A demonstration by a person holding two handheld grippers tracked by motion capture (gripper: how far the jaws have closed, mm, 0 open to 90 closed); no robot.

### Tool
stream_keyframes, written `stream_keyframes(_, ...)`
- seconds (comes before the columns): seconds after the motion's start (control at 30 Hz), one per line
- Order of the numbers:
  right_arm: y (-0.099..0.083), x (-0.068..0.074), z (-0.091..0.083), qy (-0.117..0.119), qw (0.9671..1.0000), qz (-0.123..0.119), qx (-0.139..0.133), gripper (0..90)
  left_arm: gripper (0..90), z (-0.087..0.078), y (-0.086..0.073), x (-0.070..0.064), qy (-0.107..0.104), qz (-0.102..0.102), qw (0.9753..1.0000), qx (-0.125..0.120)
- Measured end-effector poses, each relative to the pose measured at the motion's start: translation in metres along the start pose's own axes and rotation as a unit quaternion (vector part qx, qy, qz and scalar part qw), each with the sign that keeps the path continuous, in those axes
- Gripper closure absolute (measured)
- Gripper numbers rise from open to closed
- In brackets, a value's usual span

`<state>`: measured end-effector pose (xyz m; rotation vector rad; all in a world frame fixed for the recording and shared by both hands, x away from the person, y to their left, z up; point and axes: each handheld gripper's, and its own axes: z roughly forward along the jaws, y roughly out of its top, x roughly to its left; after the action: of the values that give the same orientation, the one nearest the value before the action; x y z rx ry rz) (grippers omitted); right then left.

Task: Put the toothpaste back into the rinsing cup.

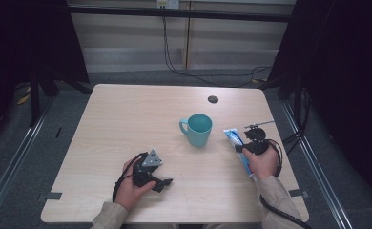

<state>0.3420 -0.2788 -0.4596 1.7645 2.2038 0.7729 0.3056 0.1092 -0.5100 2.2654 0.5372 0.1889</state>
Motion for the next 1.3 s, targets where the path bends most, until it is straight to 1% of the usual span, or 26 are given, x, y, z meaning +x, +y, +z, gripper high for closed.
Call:
stream_keyframes(0.03,0.000,-0.001,-0.003,0.006,0.9999,-0.001,-0.012,74.7,14.8,0.000,0.000,0.000,-0.001,0.000,1.0000,0.000)
stream_keyframes(0.07,0.000,-0.001,-0.003,0.006,0.9999,-0.001,-0.012,74.7,14.8,0.000,0.000,0.000,-0.001,0.000,1.0000,0.000)
stream_keyframes(0.1,0.002,0.000,-0.009,0.007,0.9995,-0.005,-0.029,74.7,14.8,0.000,0.000,0.000,0.000,0.000,1.0000,0.001)
stream_keyframes(0.17,0.004,0.001,-0.015,0.013,0.9989,-0.005,-0.045,74.7,14.8,0.000,0.000,0.000,0.000,0.000,1.0000,0.000)
stream_keyframes(0.23,0.005,0.001,-0.022,0.017,0.9976,-0.006,-0.067,74.7,14.8,0.000,0.000,0.000,0.000,0.000,1.0000,0.000)
stream_keyframes(0.37,0.009,0.003,-0.034,0.027,0.9945,-0.005,-0.101,74.6,14.8,0.000,0.000,0.000,0.000,0.000,1.0000,0.001)
stream_keyframes(0.43,0.010,0.003,-0.038,0.029,0.9922,-0.008,-0.121,74.6,14.8,0.000,0.000,0.000,0.001,0.000,1.0000,0.001)
stream_keyframes(0.5,0.010,0.003,-0.042,0.038,0.9897,-0.007,-0.138,74.5,14.8,0.000,0.000,0.000,-0.001,0.000,1.0000,0.000)
stream_keyframes(0.53,0.011,0.003,-0.043,0.038,0.9884,-0.008,-0.147,74.4,14.8,0.000,0.000,0.000,0.000,0.000,1.0000,0.000)
stream_keyframes(0.57,0.011,0.003,-0.045,0.034,0.9875,-0.010,-0.154,74.4,14.8,0.000,0.000,0.000,0.000,0.000,1.0000,0.000)
stream_keyframes(0.6,0.011,0.004,-0.046,0.032,0.9868,-0.009,-0.159,74.4,14.8,0.000,0.000,0.000,0.000,0.000,1.0000,0.000)
stream_keyframes(0.7,0.012,0.002,-0.049,0.043,0.9833,-0.002,-0.177,74.3,14.8,0.000,0.000,0.000,0.000,0.000,1.0000,0.000)
stream_keyframes(0.73,0.012,0.002,-0.049,0.043,0.9833,-0.002,-0.177,74.3,14.8,0.000,0.000,0.000,0.000,0.000,1.0000,0.000)
stream_keyframes(0.77,0.012,0.002,-0.051,0.045,0.9811,-0.004,-0.188,74.3,14.8,0.000,0.000,0.000,0.000,0.000,1.0000,0.000)
stream_keyframes(0.8,0.013,0.002,-0.052,0.047,0.9800,-0.008,-0.193,74.2,14.8,0.000,0.000,0.000,0.000,0.000,1.0000,0.000)
stream_keyframes(0.9,0.013,0.003,-0.054,0.056,0.9757,-0.004,-0.212,74.2,14.8,0.000,0.000,0.000,0.000,0.000,1.0000,0.000)
stream_keyframes(0.93,0.014,0.003,-0.055,0.056,0.9744,-0.008,-0.218,74.1,14.8,0.000,0.000,0.000,0.000,0.000,1.0000,0.000)
stream_keyframes(1.03,0.015,0.004,-0.056,0.059,0.9720,-0.007,-0.227,74.0,14.8,0.000,0.000,0.000,0.000,0.000,1.0000,0.000)
stream_keyframes(1.07,0.015,0.004,-0.056,0.059,0.9720,-0.007,-0.227,74.0,14.8,0.000,0.000,0.000,0.000,0.000,1.0000,0.000)
stream_keyframes(1.1,0.015,0.004,-0.057,0.061,0.9702,-0.009,-0.234,74.0,14.8,0.000,0.000,0.000,0.000,0.000,1.0000,0.000)
stream_keyframes(1.23,0.017,0.006,-0.058,0.068,0.9669,-0.013,-0.246,73.9,14.8,0.000,0.000,0.000,-0.001,0.000,1.0000,0.000)
stream_keyframes(1.3,0.018,0.007,-0.059,0.067,0.9655,-0.014,-0.251,73.9,14.8,0.000,0.000,0.000,0.000,0.000,1.0000,0.000)
